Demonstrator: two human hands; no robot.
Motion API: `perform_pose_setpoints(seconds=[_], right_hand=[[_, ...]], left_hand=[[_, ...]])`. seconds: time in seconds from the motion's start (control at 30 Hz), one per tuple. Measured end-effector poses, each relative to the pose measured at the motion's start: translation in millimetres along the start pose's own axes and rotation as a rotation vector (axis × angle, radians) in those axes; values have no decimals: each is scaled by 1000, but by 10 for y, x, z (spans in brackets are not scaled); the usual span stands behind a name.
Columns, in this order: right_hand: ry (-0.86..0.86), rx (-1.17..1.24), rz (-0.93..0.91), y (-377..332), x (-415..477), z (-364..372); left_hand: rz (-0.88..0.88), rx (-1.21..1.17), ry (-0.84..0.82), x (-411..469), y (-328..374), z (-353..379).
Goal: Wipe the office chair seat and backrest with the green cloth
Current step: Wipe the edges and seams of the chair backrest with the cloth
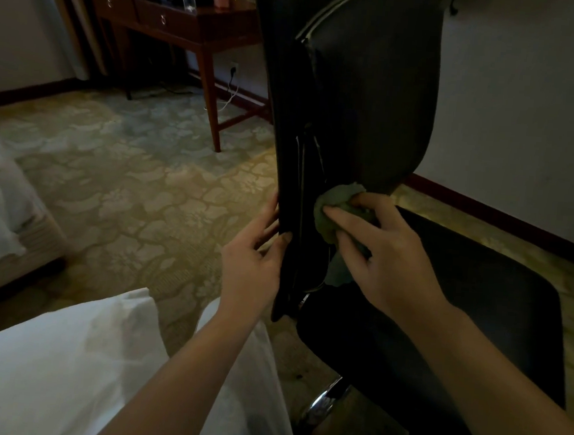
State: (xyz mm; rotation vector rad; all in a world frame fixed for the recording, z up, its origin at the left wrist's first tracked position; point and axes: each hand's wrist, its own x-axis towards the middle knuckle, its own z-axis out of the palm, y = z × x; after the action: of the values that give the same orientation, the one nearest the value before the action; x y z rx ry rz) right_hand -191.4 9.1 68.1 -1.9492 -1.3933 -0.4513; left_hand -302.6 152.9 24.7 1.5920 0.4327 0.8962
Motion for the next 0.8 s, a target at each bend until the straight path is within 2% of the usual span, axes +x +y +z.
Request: perform_pose_setpoints(seconds=[0.17,0.4,0.6,0.8], right_hand=[[-12,16,36,146,-103,106],[-120,-5,99,241,-481,223],[42,2,29,34,-202,88],[37,4,36,61,-96,135]], left_hand=[[-6,-31,5,2,7,9],[-8,-45,16,-26,19,21],[-23,-86,14,-38,26,33],[-24,-101,1,-37,35,19]])
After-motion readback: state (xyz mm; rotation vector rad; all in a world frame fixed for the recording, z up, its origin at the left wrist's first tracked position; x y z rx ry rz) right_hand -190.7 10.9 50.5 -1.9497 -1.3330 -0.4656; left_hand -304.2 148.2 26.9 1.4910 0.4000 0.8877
